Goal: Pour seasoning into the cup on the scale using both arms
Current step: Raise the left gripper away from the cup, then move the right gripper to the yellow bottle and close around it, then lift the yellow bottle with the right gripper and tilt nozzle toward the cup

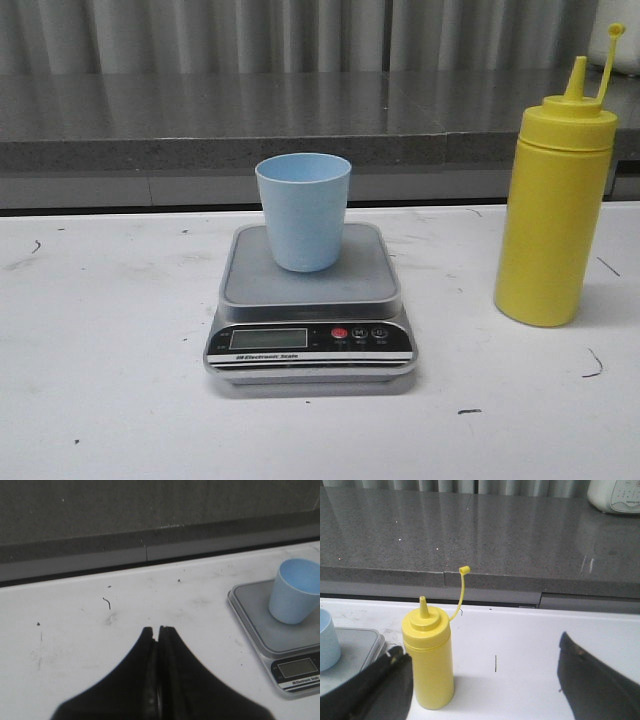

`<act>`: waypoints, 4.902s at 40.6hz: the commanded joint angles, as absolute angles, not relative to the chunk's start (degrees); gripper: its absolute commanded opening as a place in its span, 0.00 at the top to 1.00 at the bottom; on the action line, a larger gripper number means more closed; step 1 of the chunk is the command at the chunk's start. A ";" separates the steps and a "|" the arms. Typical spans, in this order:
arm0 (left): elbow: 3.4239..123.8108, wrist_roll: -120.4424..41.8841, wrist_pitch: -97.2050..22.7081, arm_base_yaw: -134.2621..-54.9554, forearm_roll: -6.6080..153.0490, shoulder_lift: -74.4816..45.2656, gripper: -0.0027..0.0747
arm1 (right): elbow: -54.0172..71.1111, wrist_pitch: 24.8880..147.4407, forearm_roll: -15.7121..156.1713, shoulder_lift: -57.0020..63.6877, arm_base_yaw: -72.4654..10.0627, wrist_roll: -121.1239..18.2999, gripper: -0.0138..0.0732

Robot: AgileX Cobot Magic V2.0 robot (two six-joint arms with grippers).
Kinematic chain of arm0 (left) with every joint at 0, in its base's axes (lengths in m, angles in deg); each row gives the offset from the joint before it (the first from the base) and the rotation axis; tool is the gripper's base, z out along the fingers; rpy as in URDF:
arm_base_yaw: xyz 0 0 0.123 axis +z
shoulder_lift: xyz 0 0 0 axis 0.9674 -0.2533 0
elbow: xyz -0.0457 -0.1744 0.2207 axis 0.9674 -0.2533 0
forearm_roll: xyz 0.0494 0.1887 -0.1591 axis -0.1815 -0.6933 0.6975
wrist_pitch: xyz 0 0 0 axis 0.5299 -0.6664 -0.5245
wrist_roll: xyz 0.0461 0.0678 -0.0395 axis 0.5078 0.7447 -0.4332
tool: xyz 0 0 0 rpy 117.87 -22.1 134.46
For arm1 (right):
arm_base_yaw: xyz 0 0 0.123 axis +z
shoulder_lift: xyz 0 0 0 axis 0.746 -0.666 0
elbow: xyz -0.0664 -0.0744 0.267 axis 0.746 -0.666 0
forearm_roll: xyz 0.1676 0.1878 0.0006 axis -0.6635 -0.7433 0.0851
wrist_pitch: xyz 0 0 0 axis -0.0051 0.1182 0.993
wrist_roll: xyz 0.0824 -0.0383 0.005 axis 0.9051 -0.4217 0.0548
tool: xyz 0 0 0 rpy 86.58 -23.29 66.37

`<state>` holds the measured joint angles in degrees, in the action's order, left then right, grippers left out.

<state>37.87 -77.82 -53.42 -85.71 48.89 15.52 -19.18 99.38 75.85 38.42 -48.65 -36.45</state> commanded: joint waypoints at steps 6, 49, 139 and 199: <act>32.70 -78.53 -45.84 -85.50 49.53 28.08 0.99 | -18.10 94.05 75.53 37.57 -48.70 -37.05 0.14; 29.60 -78.53 -44.18 -85.50 49.53 34.59 0.99 | -28.14 58.61 70.68 3.81 -30.23 -39.89 0.14; 29.60 -78.53 -44.18 -85.50 49.53 34.59 0.99 | -26.86 -0.07 72.13 -47.05 -29.25 -26.36 0.52; 29.60 -78.53 -44.18 -85.50 49.53 34.59 0.99 | 1.18 54.39 55.75 -28.02 -29.19 -115.17 0.57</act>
